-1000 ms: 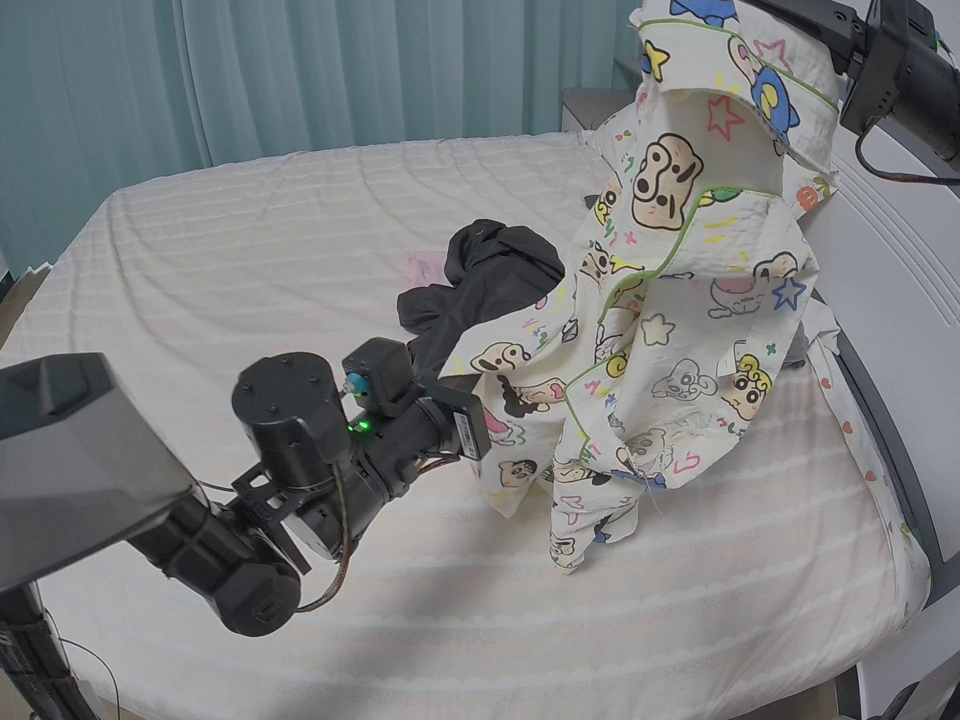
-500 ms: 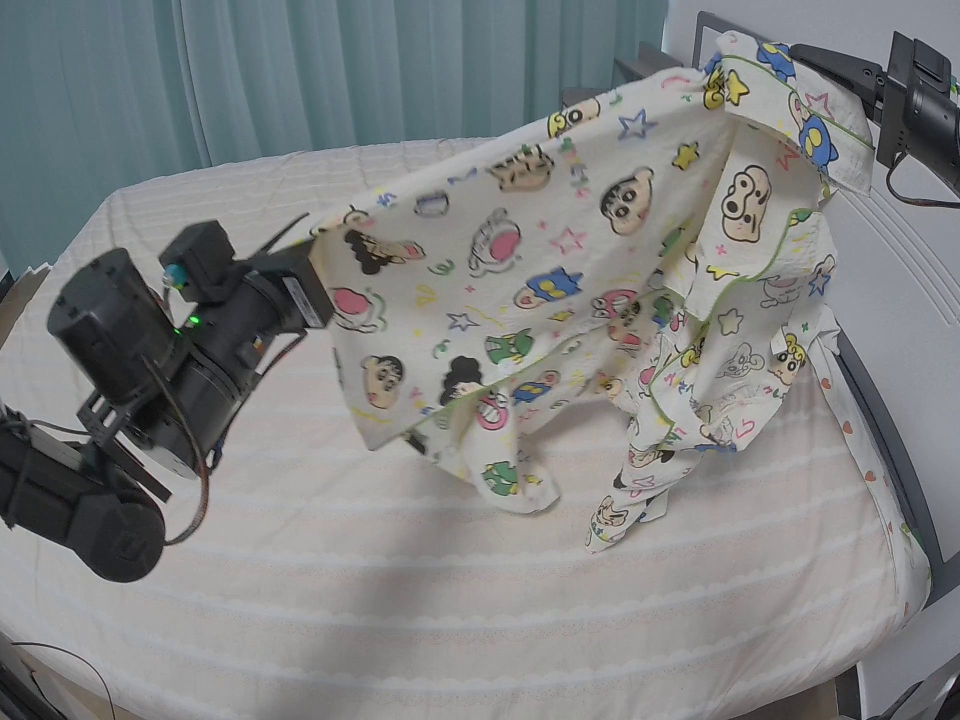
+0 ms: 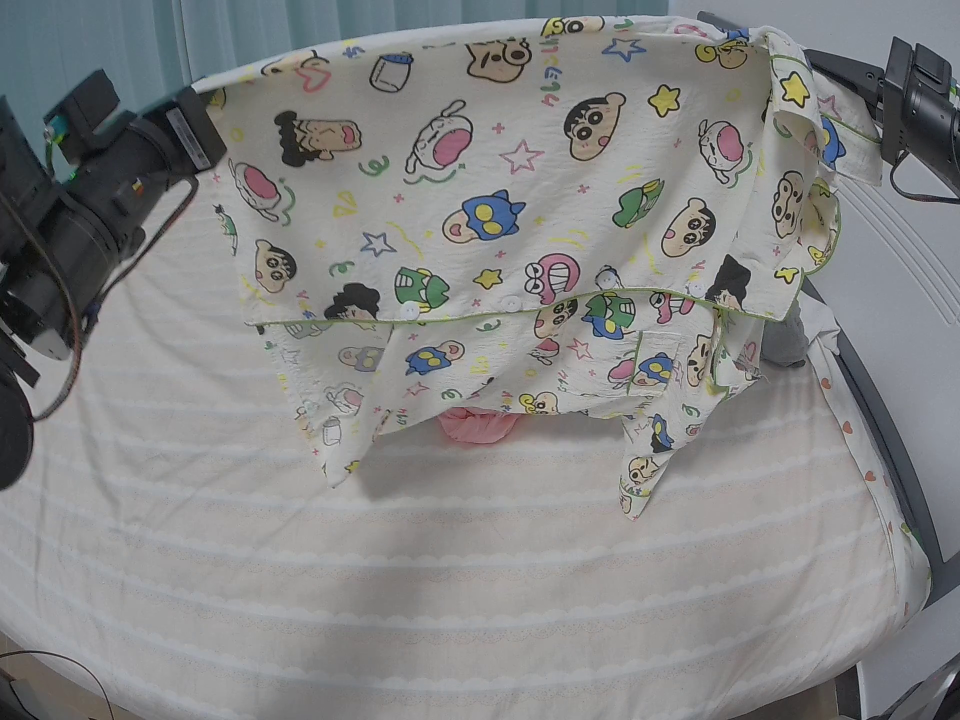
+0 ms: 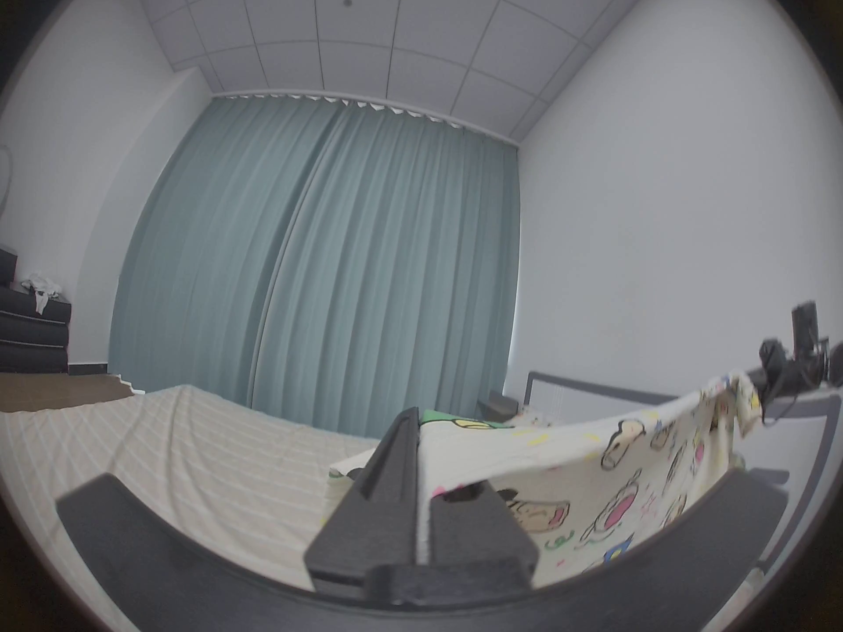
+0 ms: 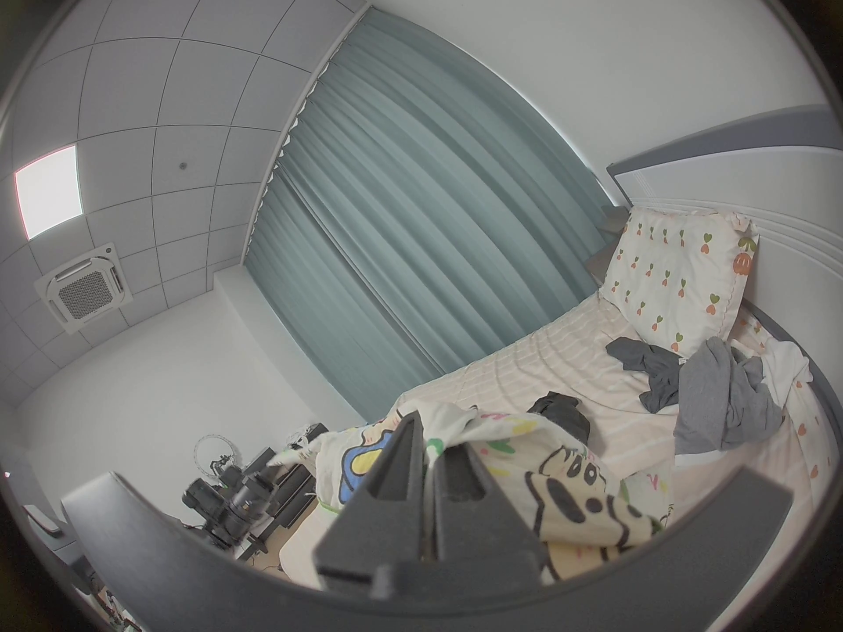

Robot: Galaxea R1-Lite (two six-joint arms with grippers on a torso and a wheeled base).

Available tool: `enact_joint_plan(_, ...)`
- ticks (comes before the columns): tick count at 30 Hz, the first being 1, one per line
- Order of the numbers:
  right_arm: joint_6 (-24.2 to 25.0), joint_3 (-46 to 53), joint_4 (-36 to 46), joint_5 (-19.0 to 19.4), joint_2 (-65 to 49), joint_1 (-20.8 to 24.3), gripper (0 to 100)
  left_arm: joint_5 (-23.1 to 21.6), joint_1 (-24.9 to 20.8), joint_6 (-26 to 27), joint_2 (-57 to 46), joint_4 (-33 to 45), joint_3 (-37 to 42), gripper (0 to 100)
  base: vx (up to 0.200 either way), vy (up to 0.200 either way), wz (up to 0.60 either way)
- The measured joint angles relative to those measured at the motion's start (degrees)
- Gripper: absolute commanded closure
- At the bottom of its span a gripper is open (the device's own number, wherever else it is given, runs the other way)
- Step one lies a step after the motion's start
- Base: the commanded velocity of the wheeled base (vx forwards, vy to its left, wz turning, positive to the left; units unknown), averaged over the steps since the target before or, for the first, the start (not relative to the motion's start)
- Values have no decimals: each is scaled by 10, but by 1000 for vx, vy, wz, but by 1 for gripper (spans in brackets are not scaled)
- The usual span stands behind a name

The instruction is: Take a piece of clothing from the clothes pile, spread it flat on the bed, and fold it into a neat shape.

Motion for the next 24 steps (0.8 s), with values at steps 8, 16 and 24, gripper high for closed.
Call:
enact_joint_plan(8,-2,76,21,22,-35,2,100,5,5,1,-36,21,-37,100,0,0,0)
enact_joint_plan(16,-2,125,23,36,-70,0,100,11,6,1,-63,24,35,100,0,0,0)
enact_joint_plan(24,0,140,25,44,-100,5,100,13,6,0,-86,23,87,100,-175,0,0)
